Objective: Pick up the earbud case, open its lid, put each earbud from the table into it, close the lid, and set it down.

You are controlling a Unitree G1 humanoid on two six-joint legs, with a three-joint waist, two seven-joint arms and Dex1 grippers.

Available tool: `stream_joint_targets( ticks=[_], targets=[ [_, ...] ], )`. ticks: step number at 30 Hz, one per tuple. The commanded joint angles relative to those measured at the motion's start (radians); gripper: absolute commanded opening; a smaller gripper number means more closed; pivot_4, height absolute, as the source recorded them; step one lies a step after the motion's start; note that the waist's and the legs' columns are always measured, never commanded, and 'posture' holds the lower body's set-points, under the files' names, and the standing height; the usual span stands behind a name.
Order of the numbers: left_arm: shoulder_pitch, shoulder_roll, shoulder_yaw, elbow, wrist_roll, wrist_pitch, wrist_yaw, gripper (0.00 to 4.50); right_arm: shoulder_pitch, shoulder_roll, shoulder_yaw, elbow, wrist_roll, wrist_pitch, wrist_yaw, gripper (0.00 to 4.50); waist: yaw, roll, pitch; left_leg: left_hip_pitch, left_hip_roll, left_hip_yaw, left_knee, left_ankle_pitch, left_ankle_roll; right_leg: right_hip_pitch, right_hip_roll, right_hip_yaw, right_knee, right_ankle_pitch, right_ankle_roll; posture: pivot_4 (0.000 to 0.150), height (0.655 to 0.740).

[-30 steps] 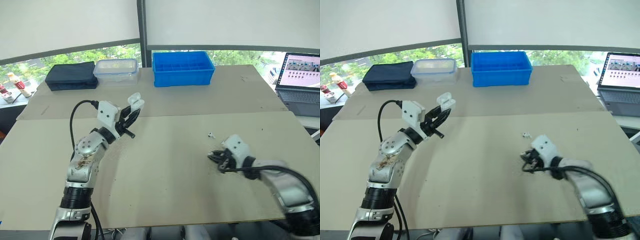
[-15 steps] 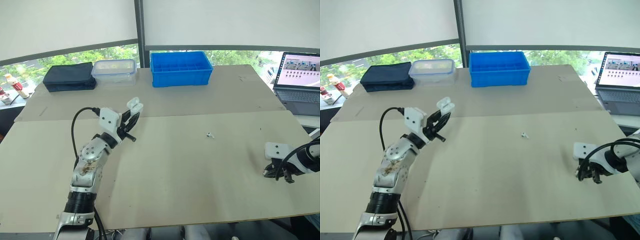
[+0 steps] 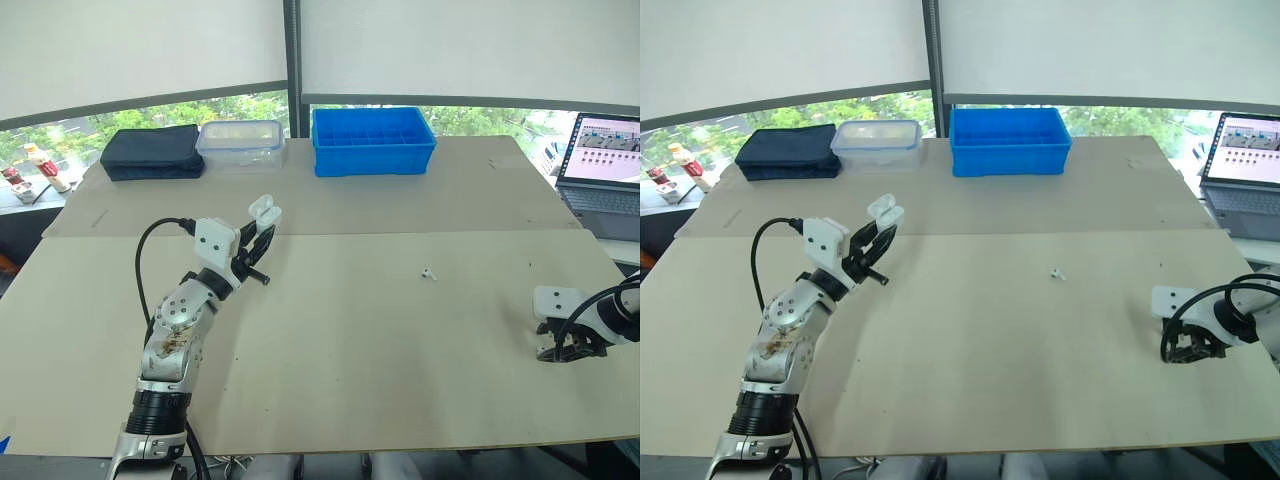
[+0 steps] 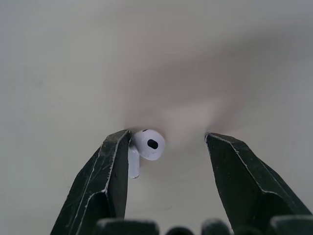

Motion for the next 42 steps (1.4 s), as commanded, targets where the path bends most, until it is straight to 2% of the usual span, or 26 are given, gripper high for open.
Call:
stream_joint_targets(
  ticks=[1,5,8,12,13,26,28,31,42],
  targets=[
    [0.007,0.001,0.003,-0.045,0.001,-0.009,0.004,0.59,0.042,0.005,-0.002,-0.022,0.005,0.1,0.018,2.73,0.001,0.0,0.0,0.001,0.0,0.0,0.0,0.0,0.0,0.001,0.0,0.0,0.0,0.0,0.0,0.15,0.74],
    [-0.001,0.0,0.004,-0.037,0.003,-0.01,0.005,0.59,0.049,0.025,-0.017,-0.048,0.007,0.135,-0.001,2.73,0.001,0.0,0.0,0.001,0.0,-0.001,0.0,-0.001,0.0,0.002,0.0,-0.001,0.0,0.0,0.0,0.15,0.74],
    [-0.004,0.001,0.004,-0.033,0.004,-0.013,0.004,0.59,0.053,0.034,-0.022,-0.053,0.003,0.121,-0.011,1.96,-0.002,0.0,0.0,0.005,0.001,-0.001,0.0,-0.003,0.002,0.006,0.001,-0.001,-0.001,0.0,0.0,0.15,0.74],
    [-0.013,0.007,0.01,-0.017,0.006,-0.018,0.001,0.59,0.034,0.055,-0.026,-0.052,0.001,0.115,-0.019,0.55,-0.007,-0.006,-0.003,0.006,0.001,-0.001,0.0,-0.004,0.002,0.007,0.001,-0.001,-0.001,-0.001,0.001,0.15,0.74],
    [-0.015,0.008,0.011,-0.015,0.006,-0.019,0.0,0.59,0.033,0.058,-0.025,-0.058,0.003,0.113,-0.013,0.39,-0.009,-0.006,-0.003,0.006,0.001,-0.001,0.0,-0.003,0.002,0.007,0.001,-0.001,-0.001,-0.001,0.001,0.15,0.74],
    [-0.016,0.012,0.002,-0.015,0.004,-0.016,-0.023,0.59,0.072,0.068,-0.057,-0.147,0.036,0.144,0.014,0.39,-0.018,-0.006,-0.003,0.006,0.003,-0.001,0.0,-0.005,0.001,0.006,0.002,-0.001,-0.001,-0.001,0.0,0.15,0.74],
    [-0.021,0.012,0.002,-0.009,0.006,-0.018,-0.025,0.59,0.077,0.07,-0.062,-0.155,0.035,0.143,0.013,1.42,-0.018,-0.006,-0.003,0.006,0.003,-0.001,0.0,-0.005,0.001,0.006,0.002,-0.001,-0.001,-0.001,0.0,0.15,0.74],
    [-0.023,0.012,0.003,-0.007,0.006,-0.017,-0.026,0.59,0.08,0.073,-0.065,-0.161,0.032,0.136,0.008,2.44,-0.015,-0.006,-0.003,0.006,0.003,-0.001,0.0,-0.005,0.001,0.006,0.002,-0.001,-0.001,-0.001,0.0,0.15,0.74],
    [-0.017,0.013,0.0,-0.008,0.009,-0.017,-0.032,0.59,0.062,0.077,-0.041,-0.147,0.011,0.066,0.022,2.44,-0.016,-0.006,-0.003,0.006,0.003,-0.001,0.0,-0.005,0.002,0.006,0.002,-0.001,-0.001,-0.001,0.0,0.15,0.74]
  ],
)
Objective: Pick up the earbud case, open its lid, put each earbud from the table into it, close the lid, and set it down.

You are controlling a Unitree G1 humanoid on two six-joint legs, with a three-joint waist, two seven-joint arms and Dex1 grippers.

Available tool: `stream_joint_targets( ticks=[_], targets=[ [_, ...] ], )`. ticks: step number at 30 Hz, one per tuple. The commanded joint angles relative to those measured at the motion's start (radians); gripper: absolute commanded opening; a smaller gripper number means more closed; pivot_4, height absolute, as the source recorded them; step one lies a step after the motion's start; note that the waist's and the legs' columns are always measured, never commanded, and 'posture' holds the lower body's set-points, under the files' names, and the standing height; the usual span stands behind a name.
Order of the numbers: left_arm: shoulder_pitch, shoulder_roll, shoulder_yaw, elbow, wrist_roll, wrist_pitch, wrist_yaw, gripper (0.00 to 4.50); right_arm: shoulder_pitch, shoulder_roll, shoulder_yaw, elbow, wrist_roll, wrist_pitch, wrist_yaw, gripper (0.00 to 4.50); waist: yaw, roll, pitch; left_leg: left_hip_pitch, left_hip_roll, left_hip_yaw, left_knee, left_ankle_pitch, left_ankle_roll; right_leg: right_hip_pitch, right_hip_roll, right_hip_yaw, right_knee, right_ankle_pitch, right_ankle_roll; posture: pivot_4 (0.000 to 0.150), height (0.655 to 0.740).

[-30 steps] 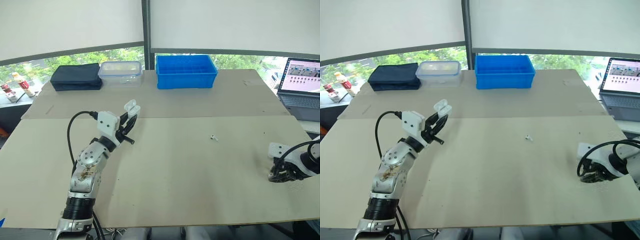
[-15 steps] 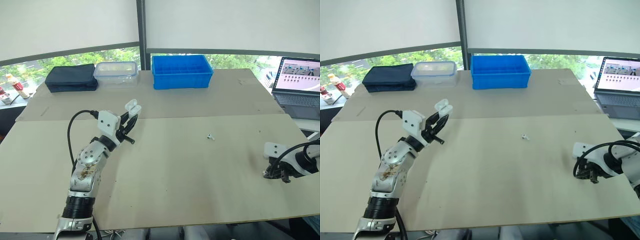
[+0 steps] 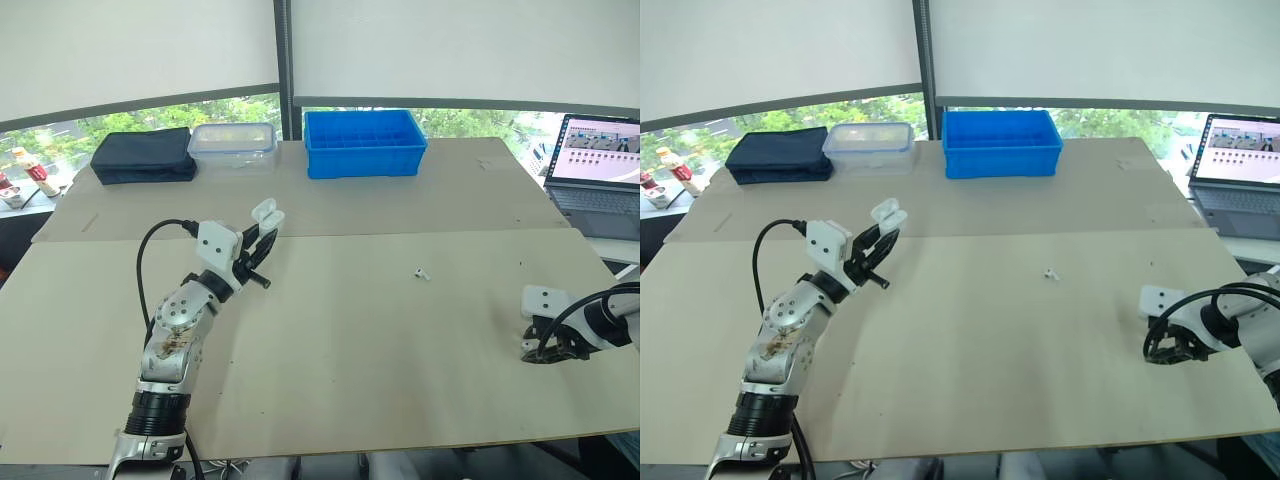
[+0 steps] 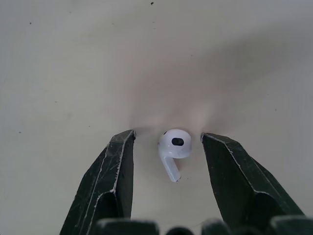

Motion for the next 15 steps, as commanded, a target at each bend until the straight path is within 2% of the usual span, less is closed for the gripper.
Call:
stream_joint_targets(
  ticks=[1,6,9,11,15],
  targets=[
    [-0.016,0.007,0.006,-0.015,0.002,-0.016,-0.001,0.59,0.004,0.021,0.028,0.006,0.007,-0.043,0.015,2.44,0.0,0.0,0.0,0.0,0.0,0.0,0.0,0.0,0.0,0.0,0.0,0.0,0.0,0.0,0.0,0.15,0.74],
    [-0.009,0.005,0.006,-0.022,0.002,-0.012,0.001,0.59,-0.011,0.033,0.035,0.023,0.0,-0.053,0.015,2.44,-0.002,0.0,0.0,0.0,0.0,0.0,0.0,0.0,0.0,0.0,0.0,0.0,0.0,0.0,0.0,0.15,0.74],
    [-0.003,0.004,0.005,-0.026,0.002,-0.011,0.002,0.59,-0.017,0.04,0.033,0.027,-0.003,-0.031,0.016,1.64,-0.003,0.0,0.0,0.0,0.0,0.0,0.0,0.0,0.0,0.0,0.0,0.0,0.0,0.0,0.0,0.15,0.74],
    [-0.001,0.004,0.006,-0.027,0.001,-0.01,0.003,0.59,-0.021,0.036,0.036,0.039,-0.014,-0.04,0.017,0.95,-0.005,0.0,0.0,0.0,0.0,0.0,0.0,0.0,0.0,0.0,0.0,0.0,0.0,0.0,0.0,0.15,0.74],
    [0.002,0.006,0.007,-0.029,0.0,-0.008,0.002,0.59,-0.022,0.026,0.04,0.058,-0.023,-0.066,0.022,0.95,-0.002,0.0,0.0,0.0,0.0,0.0,0.0,0.0,0.0,0.001,0.0,0.0,0.0,0.0,0.0,0.15,0.74]
  ],
)
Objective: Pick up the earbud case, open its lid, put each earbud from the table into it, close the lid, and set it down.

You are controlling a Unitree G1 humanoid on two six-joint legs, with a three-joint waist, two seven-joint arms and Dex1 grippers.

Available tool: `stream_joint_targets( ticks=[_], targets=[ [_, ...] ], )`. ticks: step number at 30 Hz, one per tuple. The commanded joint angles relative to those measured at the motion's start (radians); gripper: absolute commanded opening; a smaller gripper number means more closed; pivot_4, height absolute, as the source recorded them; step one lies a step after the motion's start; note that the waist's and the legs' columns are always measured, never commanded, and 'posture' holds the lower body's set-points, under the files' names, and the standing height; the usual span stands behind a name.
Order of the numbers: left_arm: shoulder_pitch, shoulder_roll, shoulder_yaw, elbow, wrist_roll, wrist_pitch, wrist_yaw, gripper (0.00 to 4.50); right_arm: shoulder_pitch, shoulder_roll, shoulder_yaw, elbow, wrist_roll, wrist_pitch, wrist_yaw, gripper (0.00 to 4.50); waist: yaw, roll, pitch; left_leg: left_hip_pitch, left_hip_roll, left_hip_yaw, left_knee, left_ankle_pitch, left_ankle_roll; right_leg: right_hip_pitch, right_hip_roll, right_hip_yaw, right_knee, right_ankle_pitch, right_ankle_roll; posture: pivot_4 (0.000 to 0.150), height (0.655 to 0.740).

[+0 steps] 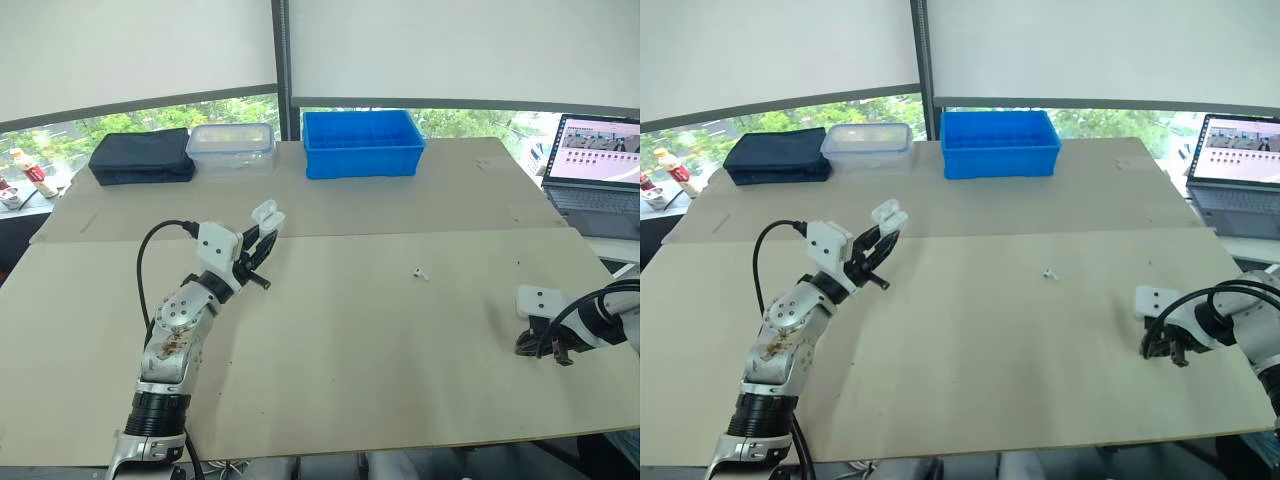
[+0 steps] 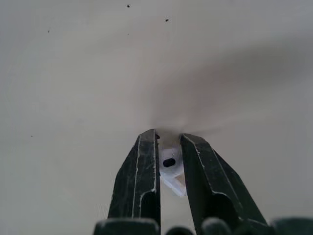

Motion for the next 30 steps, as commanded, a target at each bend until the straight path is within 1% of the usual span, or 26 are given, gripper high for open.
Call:
stream_joint_targets(
  ticks=[1,9,12,15,19,21,22,23,25,28,30],
  targets=[
    [-0.005,0.006,0.008,-0.028,-0.001,-0.008,0.002,0.59,0.008,0.007,0.027,0.024,-0.015,-0.02,-0.006,0.95,0.001,0.0,0.0,0.0,0.0,0.0,0.0,0.0,0.0,0.0,0.0,0.0,0.0,0.0,0.0,0.15,0.74],
    [-0.008,0.008,0.008,-0.02,-0.001,-0.01,-0.001,0.59,-0.002,0.019,0.017,0.03,-0.002,-0.009,-0.013,0.95,0.002,0.0,0.0,0.0,0.0,0.0,0.0,0.0,0.0,0.0,0.0,0.0,0.0,0.0,0.0,0.15,0.74],
    [-0.008,0.009,0.008,-0.021,-0.001,-0.01,-0.002,0.59,-0.032,0.039,0.005,0.016,0.027,0.042,0.001,0.95,-0.002,0.0,0.0,0.0,0.0,0.0,0.0,0.0,0.0,0.0,0.0,0.0,0.0,0.0,0.0,0.15,0.74],
    [-0.001,0.009,0.006,-0.025,-0.002,-0.009,-0.005,0.59,-0.11,0.088,-0.018,-0.028,0.095,0.197,0.035,0.95,-0.015,0.0,0.0,0.0,0.0,0.0,0.0,0.0,0.0,0.0,0.0,0.0,0.0,0.0,0.0,0.15,0.74],
    [0.008,0.001,-0.009,-0.036,-0.006,-0.006,-0.011,0.59,-0.284,0.203,-0.07,-0.073,0.225,0.54,0.007,0.95,-0.017,0.007,0.004,-0.001,0.0,0.0,-0.001,0.0,-0.001,-0.004,0.0,0.002,0.001,0.0,0.0,0.15,0.74],
    [0.005,-0.006,-0.018,-0.035,-0.006,-0.005,-0.012,0.59,-0.363,0.261,-0.103,-0.093,0.281,0.69,-0.047,0.95,-0.009,0.008,0.004,-0.005,-0.001,0.0,-0.001,0.0,-0.001,-0.009,0.0,0.002,0.001,0.0,-0.001,0.15,0.74],
    [0.002,-0.01,-0.024,-0.034,-0.006,-0.004,-0.013,0.59,-0.389,0.284,-0.117,-0.108,0.305,0.757,-0.077,0.95,-0.006,0.008,0.004,-0.01,-0.001,0.0,-0.001,0.001,-0.002,-0.013,-0.001,0.002,0.002,0.001,-0.001,0.15,0.74],
    [0.001,-0.012,-0.028,-0.033,-0.006,-0.003,-0.014,0.59,-0.401,0.298,-0.126,-0.126,0.323,0.805,-0.1,0.95,0.002,0.008,0.004,-0.014,-0.001,0.0,0.0,0.004,-0.007,-0.017,-0.001,0.002,0.002,0.001,-0.002,0.15,0.74],
    [-0.002,-0.017,-0.04,-0.032,-0.004,-0.002,-0.019,0.59,-0.4,0.314,-0.142,-0.182,0.36,0.865,-0.137,0.95,0.02,0.008,0.003,-0.018,-0.001,-0.002,0.0,0.005,-0.01,-0.02,-0.001,0.0,0.001,0.001,-0.002,0.15,0.74],
    [-0.003,-0.016,-0.045,-0.035,-0.007,0.001,-0.024,0.59,-0.356,0.284,-0.136,-0.276,0.405,0.888,-0.142,0.95,0.039,0.008,0.003,-0.023,-0.003,-0.003,0.0,0.005,-0.009,-0.025,-0.002,-0.001,0.001,0.001,-0.002,0.15,0.74],
    [-0.003,-0.011,-0.041,-0.035,-0.009,0.003,-0.029,0.59,-0.305,0.219,-0.108,-0.31,0.391,0.794,-0.106,0.95,0.043,0.008,0.003,-0.035,-0.004,-0.003,0.007,0.005,-0.009,-0.034,-0.002,-0.001,0.003,0.002,-0.001,0.15,0.74]
  ],
)
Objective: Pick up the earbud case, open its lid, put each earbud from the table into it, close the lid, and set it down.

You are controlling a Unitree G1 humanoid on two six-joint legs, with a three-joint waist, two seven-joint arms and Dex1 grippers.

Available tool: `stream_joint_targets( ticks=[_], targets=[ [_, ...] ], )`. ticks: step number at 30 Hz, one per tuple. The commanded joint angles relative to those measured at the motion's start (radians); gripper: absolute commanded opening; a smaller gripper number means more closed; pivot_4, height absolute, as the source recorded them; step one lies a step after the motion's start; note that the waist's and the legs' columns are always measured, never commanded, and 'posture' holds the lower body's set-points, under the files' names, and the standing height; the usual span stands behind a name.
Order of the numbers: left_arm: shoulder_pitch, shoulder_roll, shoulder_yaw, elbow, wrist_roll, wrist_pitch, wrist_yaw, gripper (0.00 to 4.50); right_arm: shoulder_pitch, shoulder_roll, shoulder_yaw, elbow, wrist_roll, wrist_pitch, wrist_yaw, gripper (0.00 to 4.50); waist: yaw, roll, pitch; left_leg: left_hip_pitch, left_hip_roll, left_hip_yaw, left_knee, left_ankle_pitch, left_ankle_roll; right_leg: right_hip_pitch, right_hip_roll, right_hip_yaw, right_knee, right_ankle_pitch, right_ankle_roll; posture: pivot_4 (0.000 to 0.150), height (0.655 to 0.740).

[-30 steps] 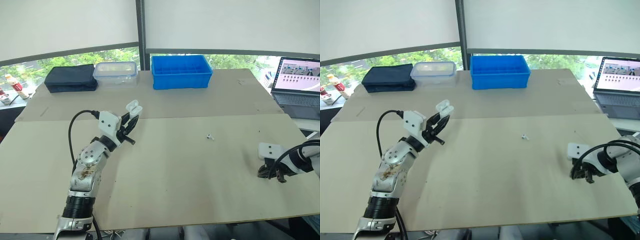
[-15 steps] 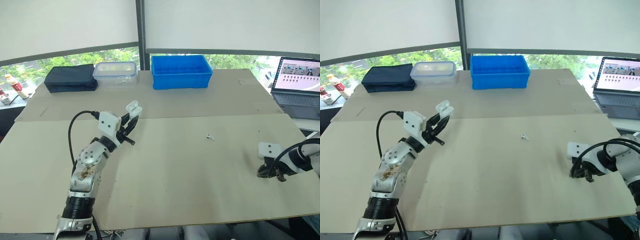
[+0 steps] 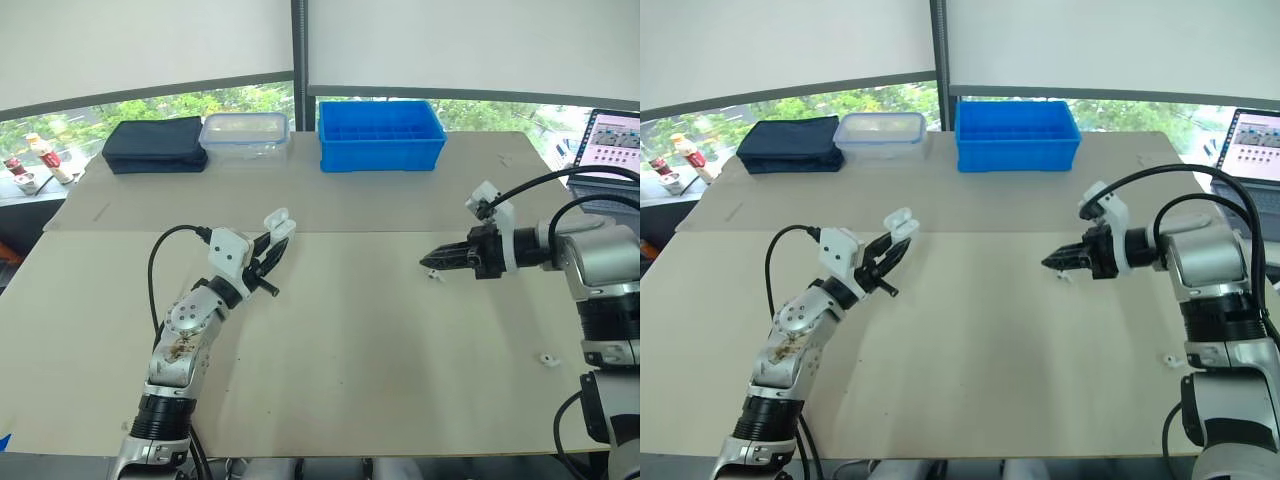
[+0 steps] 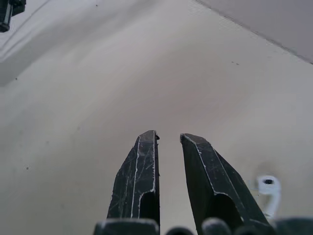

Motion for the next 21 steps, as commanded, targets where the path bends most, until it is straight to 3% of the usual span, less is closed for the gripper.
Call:
stream_joint_targets(
  ticks=[1,3,7,16,21],
  targets=[
    [-0.014,0.005,0.002,-0.029,-0.009,-0.006,-0.013,0.59,0.058,-0.122,0.015,-0.06,-0.008,-0.141,0.061,0.95,0.003,0.0,0.0,-0.003,0.0,0.0,0.003,0.0,0.0,-0.002,0.0,0.0,0.001,0.0,0.0,0.15,0.74],
    [-0.012,0.007,0.001,-0.026,-0.007,-0.007,-0.017,0.59,0.085,-0.203,0.052,-0.038,-0.043,-0.271,0.122,1.19,0.0,0.0,0.0,-0.003,-0.002,0.001,0.004,0.0,0.001,-0.002,-0.001,-0.001,0.0,0.001,0.002,0.15,0.74],
    [-0.008,0.006,-0.005,-0.02,0.0,-0.014,-0.021,0.59,0.131,-0.339,0.116,0.034,-0.119,-0.575,0.241,2.42,-0.01,0.0,0.0,0.0,-0.002,0.005,0.004,-0.002,0.004,0.001,-0.002,0.001,-0.001,0.002,0.004,0.15,0.74],
    [0.017,0.001,-0.018,-0.027,0.015,-0.029,-0.016,0.59,0.209,-0.451,0.174,0.213,-0.204,-1.08,0.308,2.42,-0.04,0.0,0.0,0.009,0.003,0.011,0.003,0.0,0.002,0.004,0.001,0.004,0.004,0.004,0.001,0.15,0.74],
    [0.025,-0.001,-0.02,-0.037,0.021,-0.028,-0.012,0.59,0.238,-0.466,0.19,0.247,-0.227,-1.216,0.308,2.42,-0.038,0.0,0.0,0.009,0.003,0.014,0.003,-0.001,0.003,0.004,0.001,0.007,0.004,0.004,0.001,0.15,0.74]
  ],
)
